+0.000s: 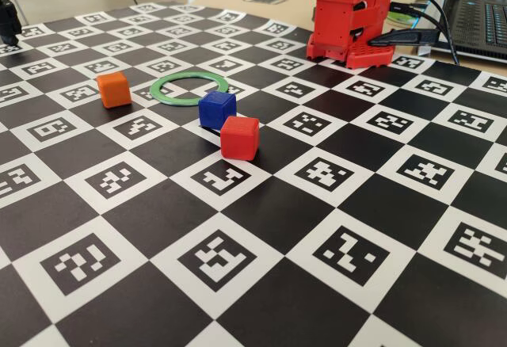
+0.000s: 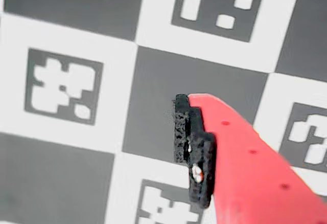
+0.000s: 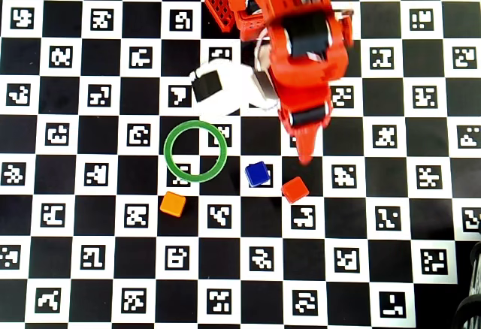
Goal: Grab the red cube then put it in the green circle then put the blue cube on top and finally the orange cube on top
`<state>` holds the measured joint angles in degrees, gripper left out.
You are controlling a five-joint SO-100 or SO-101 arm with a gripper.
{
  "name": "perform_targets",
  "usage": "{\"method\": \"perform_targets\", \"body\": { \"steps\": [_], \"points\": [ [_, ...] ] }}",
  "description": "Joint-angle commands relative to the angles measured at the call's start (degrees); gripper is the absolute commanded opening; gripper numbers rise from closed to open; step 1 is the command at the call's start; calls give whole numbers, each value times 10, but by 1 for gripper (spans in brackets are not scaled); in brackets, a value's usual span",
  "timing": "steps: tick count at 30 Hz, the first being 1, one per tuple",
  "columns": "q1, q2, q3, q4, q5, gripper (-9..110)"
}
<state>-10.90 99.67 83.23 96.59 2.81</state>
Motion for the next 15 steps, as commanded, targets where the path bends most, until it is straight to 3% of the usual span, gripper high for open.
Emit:
{"method": "perform_targets", "body": {
  "steps": [1, 15],
  "points": [
    [-5, -9, -53, -33, 26, 50],
    [-12, -186, -40, -155, 48, 55]
  ]
}}
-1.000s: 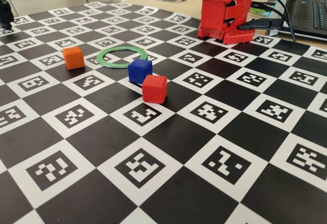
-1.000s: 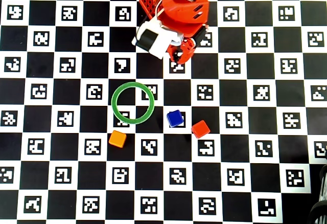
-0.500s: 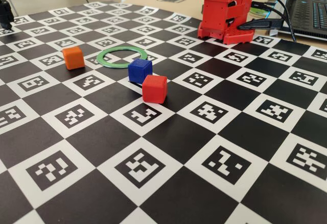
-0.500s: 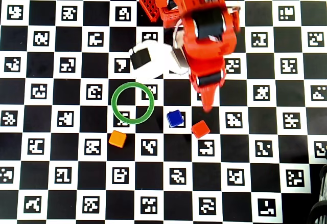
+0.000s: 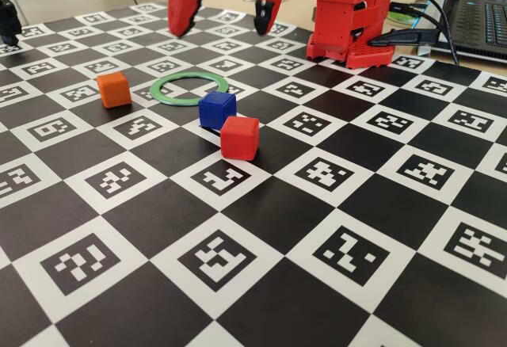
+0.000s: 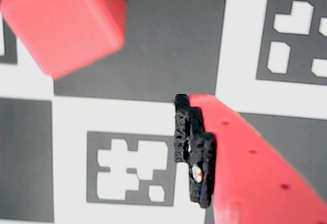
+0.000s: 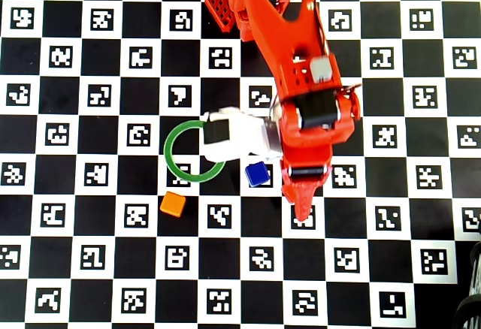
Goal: Grab the red cube then put it in the green circle then put the blue cube on top and finally the orange cube on top
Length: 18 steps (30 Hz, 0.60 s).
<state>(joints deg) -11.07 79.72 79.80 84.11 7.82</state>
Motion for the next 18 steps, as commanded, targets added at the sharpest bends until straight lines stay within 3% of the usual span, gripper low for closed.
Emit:
{"method": "perform_targets", "body": {
  "steps": [1, 18],
  "points": [
    [-13, 11, 14, -50, -5, 55],
    [-9, -51, 114, -198, -56, 55]
  ]
}}
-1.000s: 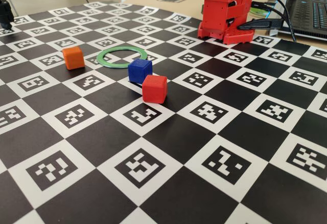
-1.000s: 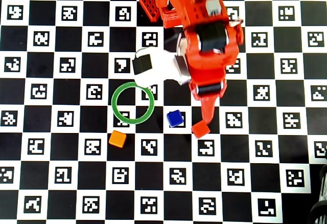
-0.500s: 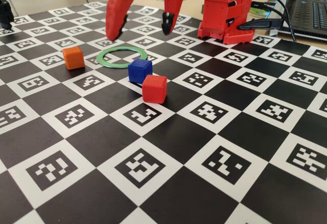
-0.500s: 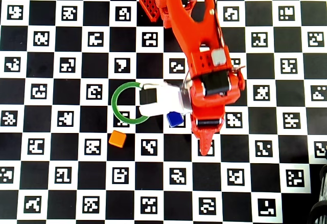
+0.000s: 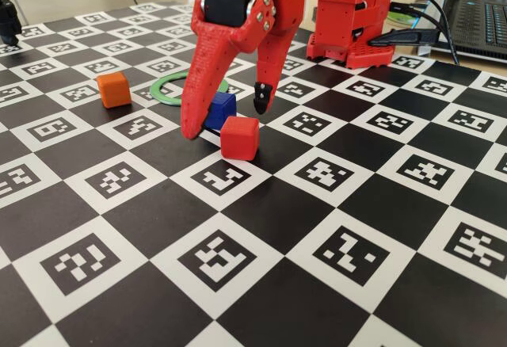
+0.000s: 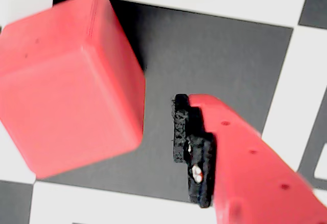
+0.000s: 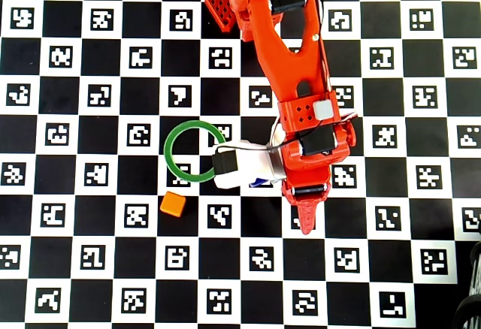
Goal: Grab the red cube then put it in the green circle then put the blue cube on top and finally the orange cube on top
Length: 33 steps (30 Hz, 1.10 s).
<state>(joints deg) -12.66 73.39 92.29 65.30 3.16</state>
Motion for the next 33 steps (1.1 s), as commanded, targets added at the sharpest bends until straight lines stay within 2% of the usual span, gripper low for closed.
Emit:
{"method": "perform_targets", "body": {
  "steps": [1, 25, 30, 33],
  "points": [
    [9, 7, -14, -11, -13, 55],
    [4, -5, -25, -35, -179, 54],
    [4, -4, -19, -46, -181, 48],
    [4, -3, -17, -48, -179, 40]
  ]
}}
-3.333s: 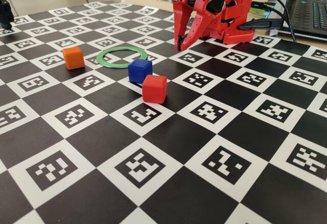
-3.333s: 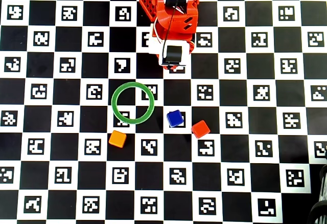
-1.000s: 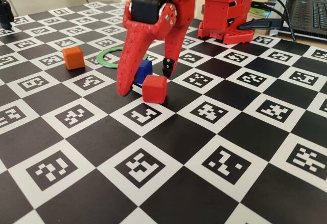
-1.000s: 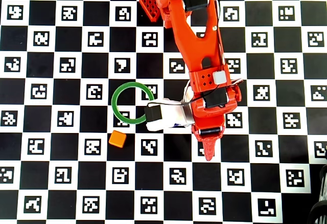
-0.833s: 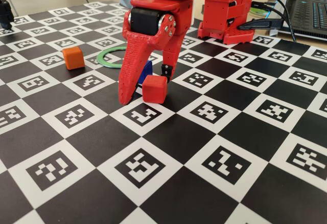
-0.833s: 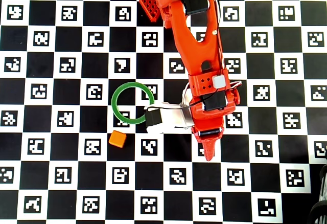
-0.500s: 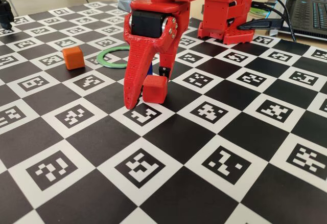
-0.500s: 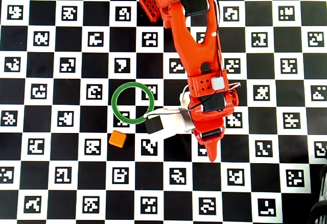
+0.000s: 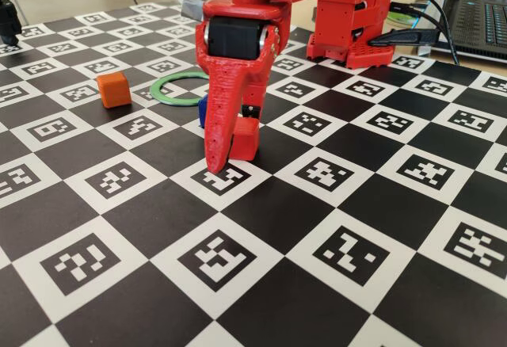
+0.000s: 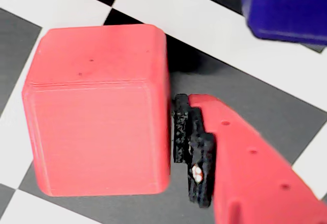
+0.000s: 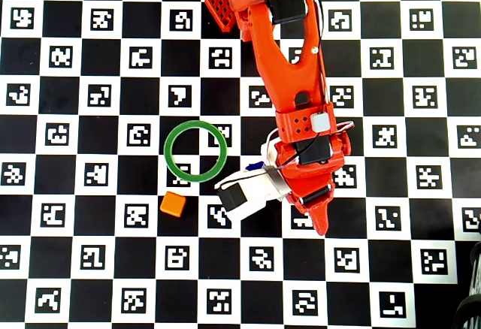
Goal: Grab the red cube then put it in the green circle then put the blue cube on top and finally the orange cube on top
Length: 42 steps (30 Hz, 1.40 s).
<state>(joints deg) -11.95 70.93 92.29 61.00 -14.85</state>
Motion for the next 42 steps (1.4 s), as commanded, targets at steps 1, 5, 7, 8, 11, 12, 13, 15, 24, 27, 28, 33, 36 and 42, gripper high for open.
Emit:
{"method": "perform_targets", "body": {
  "steps": [1, 5, 7, 8, 11, 12, 13, 15, 24, 27, 28, 33, 36, 42],
  "points": [
    [-4, 22, -17, -6, 1, 38],
    [-4, 22, -17, -6, 2, 25],
    [-4, 23, -17, -6, 1, 21],
    [-4, 23, -17, -6, 0, 19],
    [-6, 24, -17, -6, -2, 16],
    [-6, 25, -17, -4, -2, 15],
    [-6, 25, -18, -3, -1, 15],
    [-6, 31, -28, 13, 3, 14],
    [4, 121, -162, 203, 78, 13],
    [26, 178, -182, 267, 89, 13],
    [39, 195, -182, 286, 88, 12],
    [126, 271, -149, 330, 48, 12],
    [186, 294, -109, 321, 14, 12],
    [267, 307, -19, 258, -41, 13]
  ]
}}
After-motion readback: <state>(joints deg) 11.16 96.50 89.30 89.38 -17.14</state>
